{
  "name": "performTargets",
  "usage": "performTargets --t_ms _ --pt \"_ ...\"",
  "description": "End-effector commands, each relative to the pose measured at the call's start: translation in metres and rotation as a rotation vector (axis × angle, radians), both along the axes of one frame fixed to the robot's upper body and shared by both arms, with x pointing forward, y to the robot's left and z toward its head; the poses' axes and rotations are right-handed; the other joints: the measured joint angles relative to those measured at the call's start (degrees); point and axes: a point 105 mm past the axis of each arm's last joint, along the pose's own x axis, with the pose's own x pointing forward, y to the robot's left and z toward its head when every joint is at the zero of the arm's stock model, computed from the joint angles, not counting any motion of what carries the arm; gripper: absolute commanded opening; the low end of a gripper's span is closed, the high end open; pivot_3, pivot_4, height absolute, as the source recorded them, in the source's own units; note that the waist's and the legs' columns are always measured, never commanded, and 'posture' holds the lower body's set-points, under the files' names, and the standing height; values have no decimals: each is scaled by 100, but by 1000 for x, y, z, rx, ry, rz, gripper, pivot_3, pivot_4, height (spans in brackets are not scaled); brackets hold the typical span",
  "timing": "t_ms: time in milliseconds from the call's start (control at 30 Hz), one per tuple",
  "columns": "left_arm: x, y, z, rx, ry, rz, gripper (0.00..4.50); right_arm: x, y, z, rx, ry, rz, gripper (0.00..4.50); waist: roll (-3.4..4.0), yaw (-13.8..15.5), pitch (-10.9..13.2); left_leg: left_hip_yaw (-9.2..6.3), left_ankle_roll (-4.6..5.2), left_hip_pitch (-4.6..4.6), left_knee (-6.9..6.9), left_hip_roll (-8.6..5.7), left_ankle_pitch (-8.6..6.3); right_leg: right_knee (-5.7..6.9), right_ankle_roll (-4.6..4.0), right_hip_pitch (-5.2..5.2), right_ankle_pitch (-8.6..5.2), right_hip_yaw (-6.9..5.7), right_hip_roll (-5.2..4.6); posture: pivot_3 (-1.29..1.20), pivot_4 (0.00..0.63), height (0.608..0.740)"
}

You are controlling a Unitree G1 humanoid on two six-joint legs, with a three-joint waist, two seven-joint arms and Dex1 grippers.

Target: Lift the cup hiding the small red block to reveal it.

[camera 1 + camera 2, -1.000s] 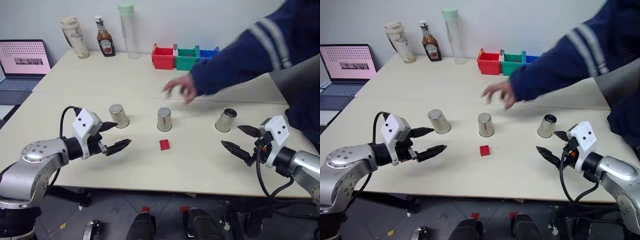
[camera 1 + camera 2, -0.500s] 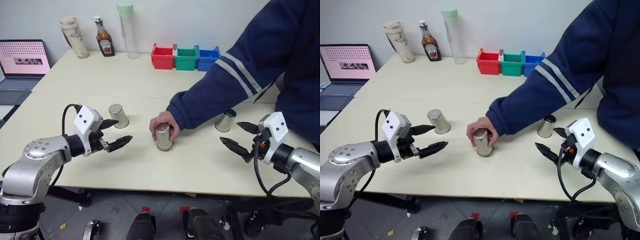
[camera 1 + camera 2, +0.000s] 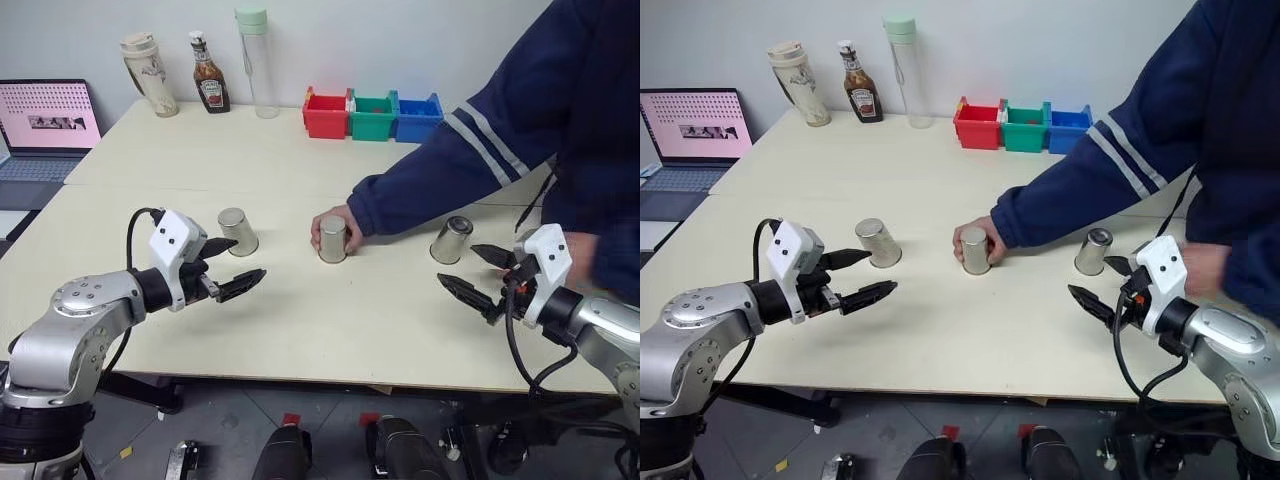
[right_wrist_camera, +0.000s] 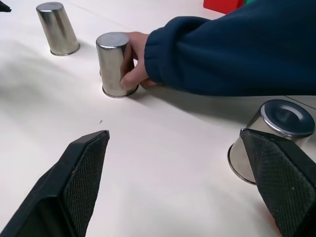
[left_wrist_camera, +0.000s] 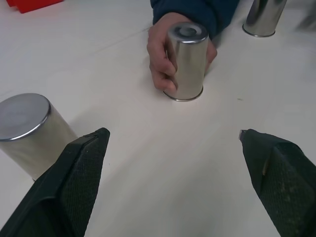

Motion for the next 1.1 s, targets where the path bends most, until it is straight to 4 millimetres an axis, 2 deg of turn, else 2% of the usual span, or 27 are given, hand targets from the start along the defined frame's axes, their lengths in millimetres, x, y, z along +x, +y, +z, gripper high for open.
performTargets --t_ms 33,300,567,1100 --pt "1 -4 7 4 -36 -18 4483 0 0 10 10 -43 -2 4500 0 0 0 -1 0 0 0 0 0 0 0 0 0 0 0 0 150 740" --pt "2 -5 7 10 -44 -14 4483 0 6 11 7 -51 11 4500 0 0 0 -3 0 0 -1 1 0 1 2 0 1 1 0 0 150 740" --pt "-5 -11 2 17 -25 -53 4483 2 9 11 9 -54 7 4500 0 0 0 -2 0 0 0 0 0 1 2 0 2 1 0 0 150 740" --pt "-3 -13 5 16 -37 -83 4483 -3 7 11 15 -44 -4 4500 0 0 0 -6 0 -2 -1 0 0 1 2 0 2 2 0 0 150 740"
